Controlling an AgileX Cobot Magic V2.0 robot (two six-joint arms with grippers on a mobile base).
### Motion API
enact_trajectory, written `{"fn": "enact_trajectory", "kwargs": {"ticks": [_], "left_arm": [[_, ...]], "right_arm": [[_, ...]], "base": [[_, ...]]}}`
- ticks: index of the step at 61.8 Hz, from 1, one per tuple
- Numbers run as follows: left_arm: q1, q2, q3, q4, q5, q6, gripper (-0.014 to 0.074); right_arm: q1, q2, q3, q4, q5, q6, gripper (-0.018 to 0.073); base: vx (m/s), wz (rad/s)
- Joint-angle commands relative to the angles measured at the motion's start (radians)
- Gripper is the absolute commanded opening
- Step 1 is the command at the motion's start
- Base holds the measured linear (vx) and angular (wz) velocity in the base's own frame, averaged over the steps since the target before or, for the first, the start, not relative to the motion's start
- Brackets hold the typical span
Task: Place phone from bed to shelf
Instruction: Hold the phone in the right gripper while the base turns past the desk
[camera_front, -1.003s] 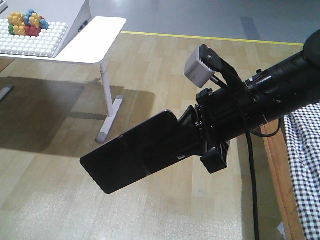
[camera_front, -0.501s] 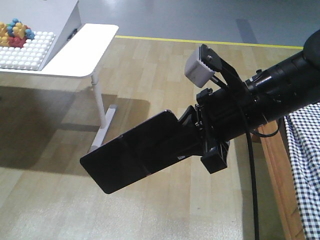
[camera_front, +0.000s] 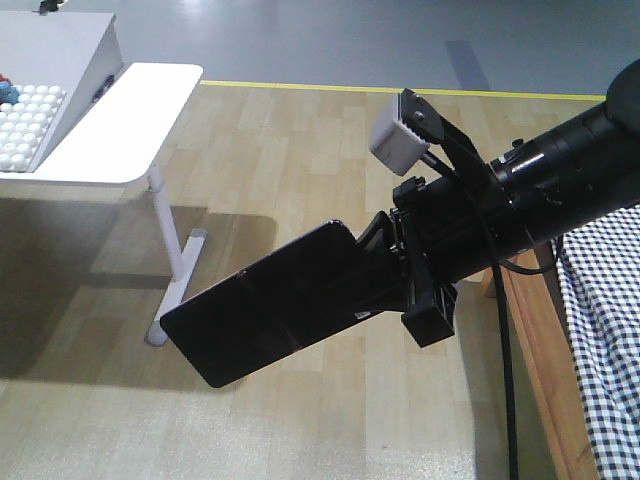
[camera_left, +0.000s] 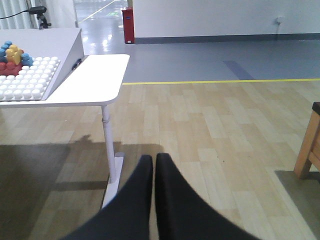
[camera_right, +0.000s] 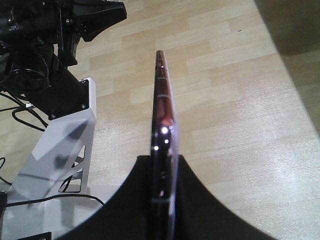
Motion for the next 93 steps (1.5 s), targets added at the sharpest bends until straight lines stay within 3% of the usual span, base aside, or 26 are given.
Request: {"fn": "enact_trajectory", "kwargs": {"ticks": [1, 40, 93], "left_arm": [[0.001, -0.005, 0.002, -0.010, -0.071, -0.004, 0.0001], [0.001, -0.005, 0.002, -0.010, -0.071, -0.004, 0.0001], [0.001, -0.005, 0.002, -0.010, -0.071, -0.004, 0.0001]], "right_arm": [[-0.002, -0.040, -0.025, 0.079, 0.064, -0.012, -0.0001], [-0.002, -0.040, -0.025, 0.079, 0.064, -0.012, -0.0001], [-0.002, -0.040, -0.025, 0.079, 0.064, -0.012, -0.0001]], "base": [[0.18, -0.10], [0.19, 0.07], [0.21, 0.48]]}}
